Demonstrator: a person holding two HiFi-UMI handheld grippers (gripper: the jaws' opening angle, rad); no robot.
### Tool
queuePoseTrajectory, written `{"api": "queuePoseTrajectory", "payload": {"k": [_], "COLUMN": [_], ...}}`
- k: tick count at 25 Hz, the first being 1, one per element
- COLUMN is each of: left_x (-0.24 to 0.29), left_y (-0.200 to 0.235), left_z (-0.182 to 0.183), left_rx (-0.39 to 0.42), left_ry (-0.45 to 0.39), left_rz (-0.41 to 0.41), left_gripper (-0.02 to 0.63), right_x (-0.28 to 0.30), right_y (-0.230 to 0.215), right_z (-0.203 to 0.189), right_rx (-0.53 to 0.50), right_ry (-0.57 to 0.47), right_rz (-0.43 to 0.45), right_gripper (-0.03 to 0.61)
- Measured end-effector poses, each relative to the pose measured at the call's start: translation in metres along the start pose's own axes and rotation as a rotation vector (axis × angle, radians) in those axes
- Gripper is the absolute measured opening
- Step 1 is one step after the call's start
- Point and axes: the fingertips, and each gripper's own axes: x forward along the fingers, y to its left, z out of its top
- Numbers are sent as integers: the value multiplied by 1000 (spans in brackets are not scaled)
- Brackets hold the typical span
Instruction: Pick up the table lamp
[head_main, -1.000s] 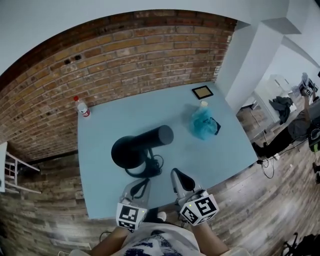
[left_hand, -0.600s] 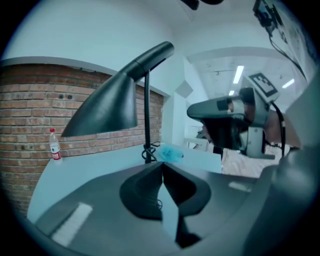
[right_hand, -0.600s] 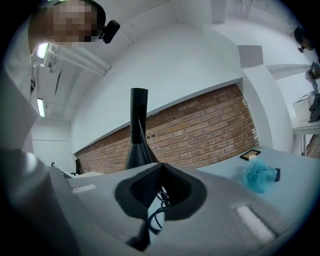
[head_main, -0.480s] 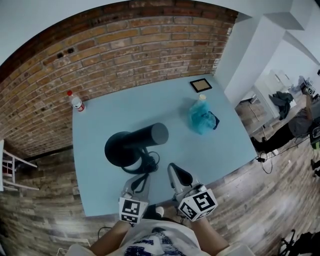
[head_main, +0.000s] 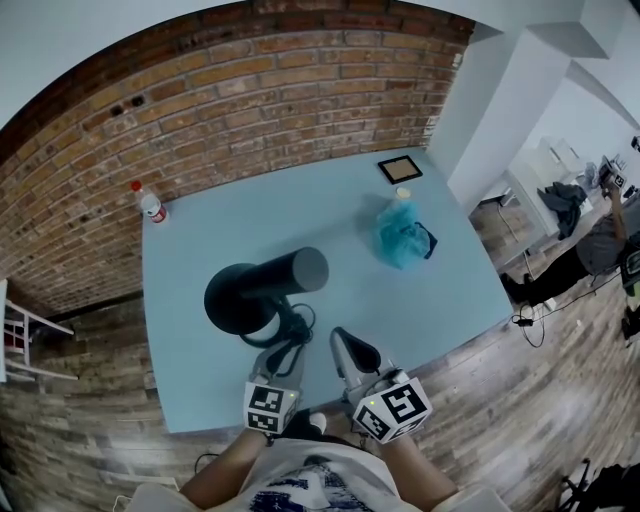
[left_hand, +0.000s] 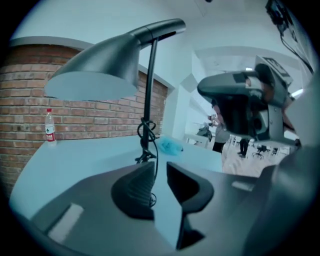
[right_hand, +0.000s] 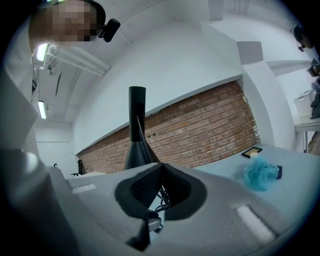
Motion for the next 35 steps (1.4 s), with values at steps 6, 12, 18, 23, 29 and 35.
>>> {"api": "queuePoseTrajectory", "payload": {"k": [6,12,18,23,29,35], "left_x": [11,25,37,44,51,54], "left_y": [5,17,22,29,29,28], "left_z": [-3,-14,-14,-20,-15,-14], "left_rx": [-1,-19,-15,-32,8,65], "left_ry": [1,12,25,46,56,70], "left_rz": [2,20,12,24,18,32], "left_gripper": [90,97,97,97,95,92], "right_x": [2,9,16,19,19,21], "right_y": [-6,-4,-4,-6,-12,-15], "right_z": [-2,-6,-8,-10,-11,-13], "right_rx": [10,13,15,15,32,44], "right_ry": [3,15,26,36,37,42], "right_rz": [-4,5,10,6,-9,-14], "right_gripper": [-2,-2,-2,-2,-2,-2]}}
